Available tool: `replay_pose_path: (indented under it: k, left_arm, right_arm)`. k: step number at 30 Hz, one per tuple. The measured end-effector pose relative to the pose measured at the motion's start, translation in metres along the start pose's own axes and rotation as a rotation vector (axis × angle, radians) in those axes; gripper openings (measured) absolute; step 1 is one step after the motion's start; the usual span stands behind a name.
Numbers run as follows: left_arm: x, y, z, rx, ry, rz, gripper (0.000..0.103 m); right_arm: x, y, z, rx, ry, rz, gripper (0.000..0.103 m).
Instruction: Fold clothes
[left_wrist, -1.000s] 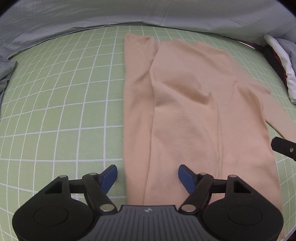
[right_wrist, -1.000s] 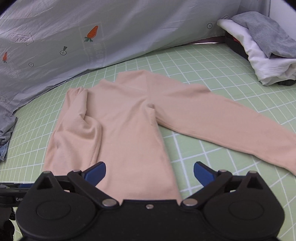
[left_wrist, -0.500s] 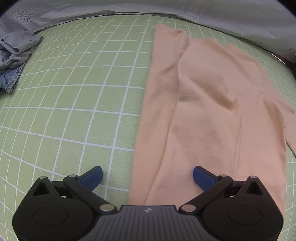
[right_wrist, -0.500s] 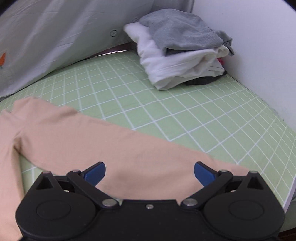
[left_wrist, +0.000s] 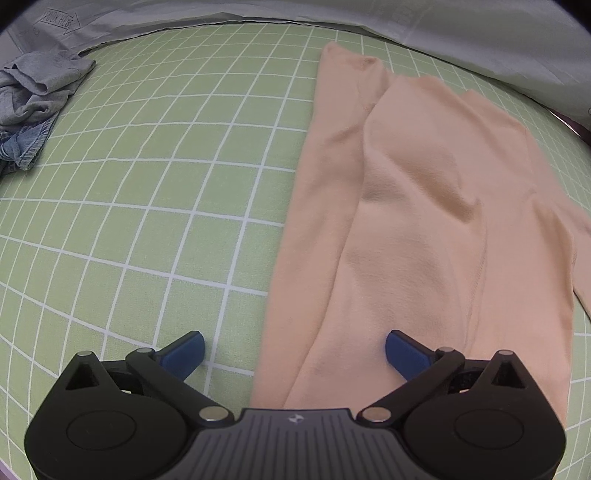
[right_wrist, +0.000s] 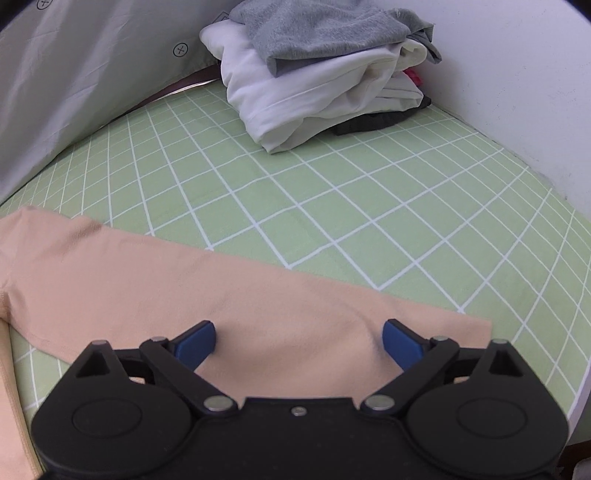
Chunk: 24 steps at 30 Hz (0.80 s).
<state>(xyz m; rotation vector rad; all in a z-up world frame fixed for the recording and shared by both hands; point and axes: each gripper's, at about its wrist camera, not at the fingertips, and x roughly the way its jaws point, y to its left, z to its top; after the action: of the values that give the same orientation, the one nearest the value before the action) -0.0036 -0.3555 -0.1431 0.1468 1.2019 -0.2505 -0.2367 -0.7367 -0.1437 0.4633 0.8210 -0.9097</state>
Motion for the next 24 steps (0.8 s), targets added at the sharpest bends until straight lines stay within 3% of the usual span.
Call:
replay_pose_path:
  k: [1, 2, 4, 6, 13, 15, 18, 20, 22, 24]
  left_arm:
    - [0.0, 0.0, 0.0, 0.0, 0.0, 0.0, 0.103]
    - [0.0, 0.001, -0.001, 0.0, -0.002, -0.001, 0.103]
    - [0.0, 0.001, -0.001, 0.001, -0.004, -0.002, 0.103]
    - [0.001, 0.001, -0.001, 0.006, -0.002, -0.004, 0.103]
    - [0.002, 0.002, -0.001, 0.026, -0.012, -0.013, 0.103]
    - [0.002, 0.003, -0.001, 0.031, -0.017, -0.015, 0.103]
    - [0.002, 0.002, -0.001, 0.041, -0.025, -0.019, 0.103]
    - [0.002, 0.002, -0.001, 0.047, -0.03, -0.021, 0.103]
    - [0.003, 0.002, -0.001, 0.061, -0.035, -0.027, 0.103]
    - [0.003, 0.003, 0.0, 0.073, -0.038, -0.032, 0.103]
  right_arm:
    - [-0.002, 0.002, 0.0, -0.018, -0.01, 0.013, 0.059]
    - [-0.005, 0.004, 0.0, -0.036, -0.016, 0.025, 0.05]
    - [-0.006, 0.009, 0.004, -0.064, -0.002, 0.061, 0.014]
    - [-0.008, 0.017, 0.007, -0.1, 0.015, 0.079, 0.012]
    - [-0.048, 0.071, 0.03, -0.109, -0.085, 0.22, 0.011]
    - [-0.061, 0.096, 0.033, -0.104, -0.101, 0.296, 0.011]
    - [-0.065, 0.133, 0.025, -0.069, -0.039, 0.468, 0.012]
    - [-0.063, 0.157, 0.014, -0.071, 0.026, 0.563, 0.019]
    - [-0.069, 0.174, -0.001, -0.053, 0.067, 0.594, 0.051]
    - [-0.081, 0.177, -0.014, -0.043, 0.053, 0.564, 0.065]
